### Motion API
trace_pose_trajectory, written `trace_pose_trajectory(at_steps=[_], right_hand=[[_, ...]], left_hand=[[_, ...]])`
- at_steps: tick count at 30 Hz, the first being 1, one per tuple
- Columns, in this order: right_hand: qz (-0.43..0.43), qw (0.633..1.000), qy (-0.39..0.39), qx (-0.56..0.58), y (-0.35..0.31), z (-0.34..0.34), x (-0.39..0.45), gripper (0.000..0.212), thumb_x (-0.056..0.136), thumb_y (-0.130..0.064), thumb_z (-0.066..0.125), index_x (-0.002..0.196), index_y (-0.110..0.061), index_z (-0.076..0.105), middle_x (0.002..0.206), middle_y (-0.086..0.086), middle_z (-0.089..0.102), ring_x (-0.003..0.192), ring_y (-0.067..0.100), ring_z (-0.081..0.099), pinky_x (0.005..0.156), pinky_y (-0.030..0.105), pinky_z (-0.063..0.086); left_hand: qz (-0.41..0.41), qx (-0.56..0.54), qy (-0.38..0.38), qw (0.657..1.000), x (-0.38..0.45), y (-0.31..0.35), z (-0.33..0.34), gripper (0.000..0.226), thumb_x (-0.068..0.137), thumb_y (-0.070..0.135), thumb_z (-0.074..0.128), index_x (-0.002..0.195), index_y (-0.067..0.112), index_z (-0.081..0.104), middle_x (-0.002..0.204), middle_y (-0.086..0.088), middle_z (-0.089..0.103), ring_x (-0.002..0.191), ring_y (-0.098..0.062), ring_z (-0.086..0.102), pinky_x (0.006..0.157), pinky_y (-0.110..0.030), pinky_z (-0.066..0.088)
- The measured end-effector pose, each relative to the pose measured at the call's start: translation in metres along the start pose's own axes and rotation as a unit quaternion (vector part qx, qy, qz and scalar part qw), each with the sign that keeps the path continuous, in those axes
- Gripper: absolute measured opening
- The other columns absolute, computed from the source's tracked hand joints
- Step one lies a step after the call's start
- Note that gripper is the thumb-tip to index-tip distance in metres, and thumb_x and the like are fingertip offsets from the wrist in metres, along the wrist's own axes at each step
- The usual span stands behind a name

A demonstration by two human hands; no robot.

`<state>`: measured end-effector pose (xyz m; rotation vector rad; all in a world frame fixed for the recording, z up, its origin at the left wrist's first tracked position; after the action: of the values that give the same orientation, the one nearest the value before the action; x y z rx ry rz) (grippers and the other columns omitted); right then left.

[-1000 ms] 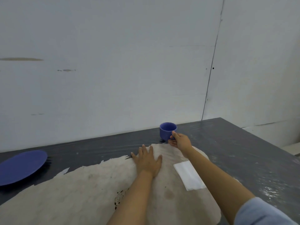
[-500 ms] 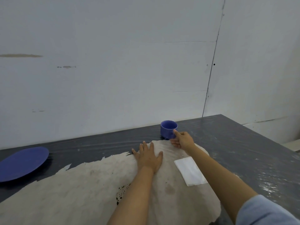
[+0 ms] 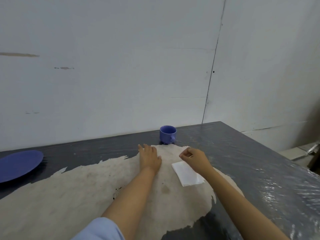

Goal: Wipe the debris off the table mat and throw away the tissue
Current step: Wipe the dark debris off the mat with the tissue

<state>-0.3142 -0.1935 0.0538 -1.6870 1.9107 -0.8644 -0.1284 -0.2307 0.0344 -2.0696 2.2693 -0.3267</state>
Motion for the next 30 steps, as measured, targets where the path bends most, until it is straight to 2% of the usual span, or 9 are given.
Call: trace_pose_trajectory(at_steps=[3,8,11,14,18,22,25,27,30], right_hand=[[-0.006,1.0,0.006,-0.012,0.008,0.006,-0.006,0.006,0.09,-0.032,0.066,0.092,-0.028,0.069,0.105,-0.005,0.07,0.094,0.011,0.062,0.096,0.031,0.051],[0.049,0.992,0.099,-0.067,0.032,-0.007,-0.01,0.038,0.088,-0.048,0.063,0.121,-0.03,0.064,0.142,0.003,0.05,0.134,0.027,0.039,0.112,0.043,0.031],[0.091,0.984,0.079,-0.132,0.046,-0.01,-0.011,0.054,0.086,-0.063,0.054,0.13,-0.031,0.059,0.146,0.007,0.047,0.135,0.031,0.037,0.112,0.045,0.03],[0.085,0.983,0.066,-0.15,0.048,-0.006,-0.013,0.051,0.085,-0.063,0.056,0.125,-0.032,0.062,0.141,0.006,0.051,0.13,0.029,0.04,0.108,0.042,0.033],[0.078,0.991,0.084,-0.074,0.04,-0.01,-0.016,0.033,0.083,-0.056,0.065,0.105,-0.033,0.066,0.131,0.002,0.058,0.124,0.027,0.044,0.106,0.042,0.036],[0.038,0.995,0.088,0.018,0.026,-0.012,-0.019,0.024,0.083,-0.052,0.066,0.093,-0.032,0.056,0.111,-0.004,0.067,0.096,0.017,0.058,0.096,0.042,0.047],[0.011,0.994,0.078,0.075,0.01,-0.012,-0.026,0.027,0.084,-0.05,0.067,0.096,-0.03,0.054,0.101,-0.005,0.064,0.077,0.005,0.057,0.065,0.022,0.046],[-0.011,0.992,0.072,0.104,-0.002,-0.01,-0.032,0.03,0.086,-0.047,0.066,0.105,-0.029,0.053,0.101,-0.005,0.06,0.078,0.006,0.058,0.059,0.018,0.041],[-0.036,0.986,0.058,0.152,-0.02,-0.001,-0.041,0.036,0.089,-0.041,0.064,0.118,-0.025,0.051,0.11,-0.003,0.058,0.093,0.016,0.059,0.068,0.023,0.046]], left_hand=[[0.016,-0.087,0.032,0.996,-0.006,0.002,-0.007,0.04,0.098,0.021,0.035,0.135,0.012,0.045,0.14,-0.01,0.051,0.131,-0.029,0.043,0.115,-0.047,0.025],[0.027,-0.353,0.011,0.935,-0.012,0.006,-0.008,0.037,0.096,0.042,0.044,0.122,0.026,0.065,0.126,0.0,0.064,0.121,-0.024,0.052,0.104,-0.043,0.04],[0.037,-0.352,-0.001,0.935,-0.016,0.021,-0.007,0.039,0.088,0.057,0.051,0.113,0.034,0.071,0.124,0.006,0.064,0.125,-0.021,0.047,0.112,-0.048,0.029],[0.038,-0.329,0.004,0.944,-0.023,0.031,-0.002,0.041,0.081,0.061,0.059,0.111,0.036,0.071,0.125,0.005,0.06,0.129,-0.02,0.039,0.119,-0.05,0.014],[0.032,-0.358,0.065,0.931,-0.033,0.03,-0.008,0.028,0.078,0.051,0.07,0.095,0.03,0.076,0.109,0.006,0.065,0.116,-0.016,0.048,0.112,-0.036,0.029],[0.014,-0.469,0.065,0.881,-0.038,0.017,-0.016,0.015,0.079,0.036,0.075,0.086,0.022,0.074,0.096,0.006,0.069,0.097,-0.013,0.057,0.086,-0.024,0.048],[0.005,-0.57,0.02,0.822,-0.046,0.006,-0.017,0.016,0.084,0.031,0.071,0.092,0.017,0.066,0.096,0.003,0.067,0.089,-0.013,0.061,0.07,-0.016,0.047],[-0.011,-0.64,-0.003,0.769,-0.055,-0.005,-0.017,0.021,0.086,0.026,0.07,0.099,0.01,0.064,0.1,-0.004,0.069,0.088,-0.017,0.066,0.074,-0.024,0.055],[-0.021,-0.704,-0.032,0.709,-0.076,-0.024,-0.018,0.027,0.086,0.027,0.07,0.105,0.008,0.063,0.102,-0.009,0.071,0.081,-0.019,0.071,0.074,-0.028,0.06]])
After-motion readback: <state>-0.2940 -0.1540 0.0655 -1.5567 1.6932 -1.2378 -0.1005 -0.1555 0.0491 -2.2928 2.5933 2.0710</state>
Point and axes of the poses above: each hand's wrist, its own x-axis towards the middle knuckle, its own z-axis out of the palm, y = z × x, the point moved 6 cm from there along x, towards the middle knuckle
